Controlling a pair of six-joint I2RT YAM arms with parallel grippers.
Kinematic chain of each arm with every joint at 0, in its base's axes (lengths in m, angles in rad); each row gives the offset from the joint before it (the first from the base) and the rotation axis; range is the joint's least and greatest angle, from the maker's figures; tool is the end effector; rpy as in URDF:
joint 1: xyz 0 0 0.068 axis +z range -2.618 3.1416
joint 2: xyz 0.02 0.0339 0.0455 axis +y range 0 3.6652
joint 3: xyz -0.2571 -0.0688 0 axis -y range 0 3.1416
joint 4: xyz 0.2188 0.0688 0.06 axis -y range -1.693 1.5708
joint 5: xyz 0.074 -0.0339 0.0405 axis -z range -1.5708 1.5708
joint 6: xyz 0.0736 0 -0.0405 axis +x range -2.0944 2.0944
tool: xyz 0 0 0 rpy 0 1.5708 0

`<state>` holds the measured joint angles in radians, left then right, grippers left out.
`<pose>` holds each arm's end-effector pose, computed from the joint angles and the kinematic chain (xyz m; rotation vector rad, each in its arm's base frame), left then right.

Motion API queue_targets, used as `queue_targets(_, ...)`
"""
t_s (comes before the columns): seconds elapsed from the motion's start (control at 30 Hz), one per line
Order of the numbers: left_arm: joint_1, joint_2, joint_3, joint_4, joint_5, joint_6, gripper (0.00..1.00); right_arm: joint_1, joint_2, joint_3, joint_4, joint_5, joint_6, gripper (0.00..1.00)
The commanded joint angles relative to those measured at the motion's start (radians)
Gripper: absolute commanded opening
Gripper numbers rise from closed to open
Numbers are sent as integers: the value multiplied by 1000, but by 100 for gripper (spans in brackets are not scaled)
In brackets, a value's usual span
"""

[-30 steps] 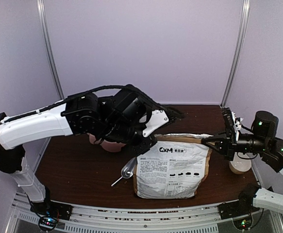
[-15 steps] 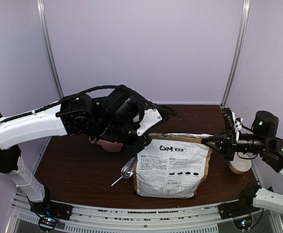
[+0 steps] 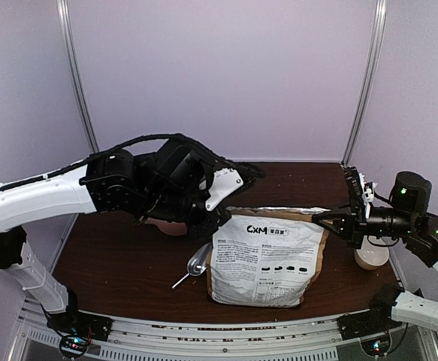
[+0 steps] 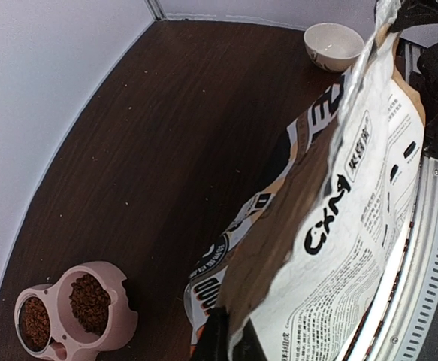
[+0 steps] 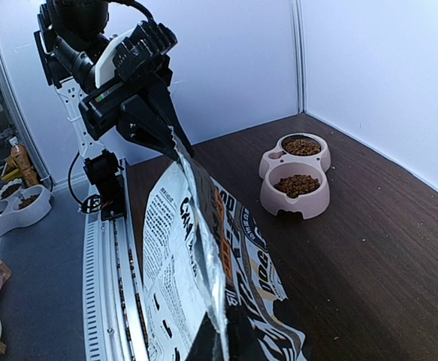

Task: Serve the pet food
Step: Press the seal on the pet food bag.

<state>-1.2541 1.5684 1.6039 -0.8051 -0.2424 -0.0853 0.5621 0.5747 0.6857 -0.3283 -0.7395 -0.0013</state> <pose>0.1228 -0.3179 0.3371 1.1915 2.0202 -0.3921 0.0923 0.1168 0.3094 -1.0220 1.5479 1.0533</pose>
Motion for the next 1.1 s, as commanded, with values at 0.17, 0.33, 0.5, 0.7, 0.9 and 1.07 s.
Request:
queue_targets(0.17, 113, -97, -65, -227, -210, -44, 5, -35, -49, 54, -40, 70, -9, 0)
queue_targets(0.33, 116, -126, -77, -212, -204, -50, 19, -34, -41, 61, -43, 41, -5, 0)
queue_targets(0.5, 116, -166, -107, -128, -134, -68, 40, -34, 1, 101, -79, -53, 1, 10)
queue_targets(0.7, 116, -293, -204, 74, -70, -116, 62, -34, 42, 180, -169, -93, -3, 54)
queue_targets(0.9, 153, -421, -302, 224, 26, -194, 71, -15, 110, 263, -213, -38, 18, 62)
queue_targets(1.07, 242, -509, -413, 314, 149, -259, 76, 78, 260, 403, -347, 122, -46, 67)
